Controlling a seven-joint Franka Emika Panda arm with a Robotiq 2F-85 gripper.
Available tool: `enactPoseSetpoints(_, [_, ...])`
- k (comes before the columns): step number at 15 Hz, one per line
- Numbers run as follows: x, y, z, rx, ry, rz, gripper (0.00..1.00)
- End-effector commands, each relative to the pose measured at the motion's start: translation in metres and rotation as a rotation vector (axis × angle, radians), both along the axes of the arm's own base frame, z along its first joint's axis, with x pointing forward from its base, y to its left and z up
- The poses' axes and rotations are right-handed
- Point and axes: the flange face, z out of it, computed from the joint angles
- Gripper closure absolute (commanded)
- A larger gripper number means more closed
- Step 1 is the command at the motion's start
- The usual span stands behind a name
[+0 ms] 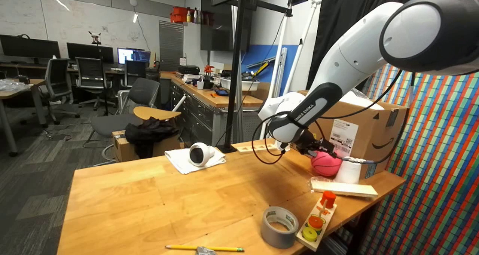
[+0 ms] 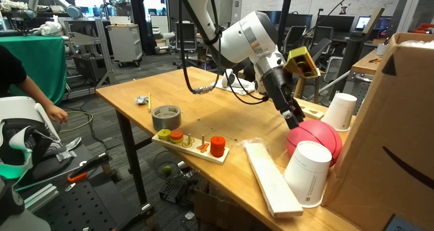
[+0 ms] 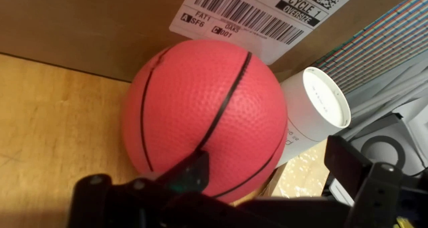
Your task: Move the basketball to the right.
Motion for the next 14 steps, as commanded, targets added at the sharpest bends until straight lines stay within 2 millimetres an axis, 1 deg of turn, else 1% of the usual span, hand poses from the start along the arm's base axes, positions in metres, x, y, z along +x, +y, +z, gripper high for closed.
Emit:
enactPoseSetpoints(1, [0.009, -0.014, 0.002, -0.007, 0.026, -0.021, 0.00])
enactPoseSetpoints(4, [0.008, -0.015, 0.013, 0.018, -0.012, -0.058, 0.00])
enactPoseSetpoints(5, [0.006, -0.009, 0.021, 0.082, -0.056, -0.123, 0.00])
enactPoseSetpoints(6, [0.002, 0.000, 0.029, 0.130, -0.054, -0.160, 0.00])
enactPoseSetpoints(7, [0.005, -0.003, 0.006, 0.072, -0.036, -0.095, 0.00])
enactPoseSetpoints(10, [0.004, 0.001, 0.021, 0.111, -0.058, -0.140, 0.00])
enactPoseSetpoints(14, [0.004, 0.002, 0.022, 0.115, -0.061, -0.143, 0.00])
